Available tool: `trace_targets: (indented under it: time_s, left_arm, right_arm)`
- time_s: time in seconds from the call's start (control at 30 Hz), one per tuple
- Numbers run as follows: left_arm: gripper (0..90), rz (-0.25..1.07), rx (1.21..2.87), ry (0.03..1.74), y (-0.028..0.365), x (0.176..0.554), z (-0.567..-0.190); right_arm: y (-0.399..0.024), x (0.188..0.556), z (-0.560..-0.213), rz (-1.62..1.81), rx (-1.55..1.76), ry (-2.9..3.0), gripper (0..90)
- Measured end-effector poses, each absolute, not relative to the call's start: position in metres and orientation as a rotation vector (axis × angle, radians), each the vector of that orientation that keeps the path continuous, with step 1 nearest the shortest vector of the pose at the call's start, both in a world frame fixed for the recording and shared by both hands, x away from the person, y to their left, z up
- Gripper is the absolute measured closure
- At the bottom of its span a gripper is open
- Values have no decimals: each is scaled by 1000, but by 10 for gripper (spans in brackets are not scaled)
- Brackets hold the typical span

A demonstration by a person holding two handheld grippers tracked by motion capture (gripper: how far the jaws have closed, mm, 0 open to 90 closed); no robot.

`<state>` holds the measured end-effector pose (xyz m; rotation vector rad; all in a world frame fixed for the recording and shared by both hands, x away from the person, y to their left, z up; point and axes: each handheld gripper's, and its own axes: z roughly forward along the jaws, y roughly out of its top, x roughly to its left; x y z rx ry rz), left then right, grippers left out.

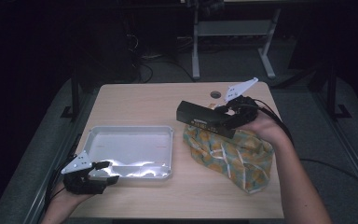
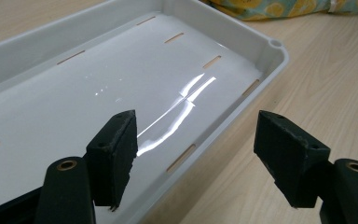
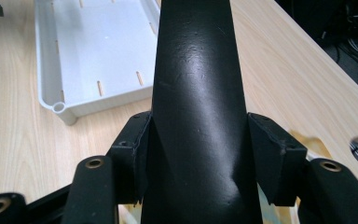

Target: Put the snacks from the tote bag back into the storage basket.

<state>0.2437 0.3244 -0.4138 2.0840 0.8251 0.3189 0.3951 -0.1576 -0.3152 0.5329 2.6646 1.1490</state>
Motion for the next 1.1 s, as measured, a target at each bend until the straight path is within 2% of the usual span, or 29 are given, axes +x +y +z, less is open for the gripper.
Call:
trace_targets:
  time_s: [1.1]
  left_arm:
    - [286,320,2066,827,326,240,-414]
  right_arm:
    - [-58,401,-326,1179,234,2779,430]
